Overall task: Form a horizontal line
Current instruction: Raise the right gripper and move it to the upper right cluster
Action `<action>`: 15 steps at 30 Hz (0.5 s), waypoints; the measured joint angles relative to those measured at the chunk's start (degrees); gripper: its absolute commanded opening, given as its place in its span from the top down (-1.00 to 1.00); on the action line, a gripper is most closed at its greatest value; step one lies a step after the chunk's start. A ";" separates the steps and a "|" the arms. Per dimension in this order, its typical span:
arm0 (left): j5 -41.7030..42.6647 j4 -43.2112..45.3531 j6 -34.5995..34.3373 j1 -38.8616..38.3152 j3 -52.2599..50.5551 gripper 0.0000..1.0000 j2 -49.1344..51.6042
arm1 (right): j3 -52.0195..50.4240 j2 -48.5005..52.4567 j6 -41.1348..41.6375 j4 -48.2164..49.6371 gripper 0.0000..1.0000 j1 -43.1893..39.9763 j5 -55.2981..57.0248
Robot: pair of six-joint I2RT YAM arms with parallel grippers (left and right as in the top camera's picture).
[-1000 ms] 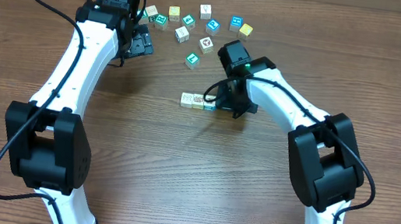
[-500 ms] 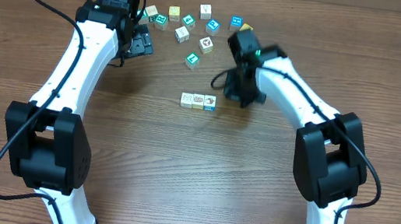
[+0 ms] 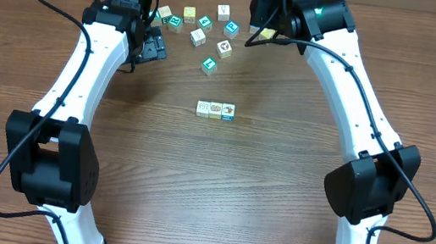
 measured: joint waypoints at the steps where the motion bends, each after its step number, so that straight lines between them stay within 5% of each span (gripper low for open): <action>1: 0.00 0.02 0.00 0.00 0.00 -1.00 0.00 | -0.09 0.42 -1.07 0.59 -0.07 0.09 0.04; 8: 0.00 0.00 0.00 0.00 0.00 -1.00 0.00 | -0.26 7.15 -8.15 5.20 -0.18 0.42 2.25; 15: 0.00 0.00 0.00 0.00 0.00 -0.99 0.00 | -0.94 13.55 -2.80 8.41 -0.27 -0.50 7.45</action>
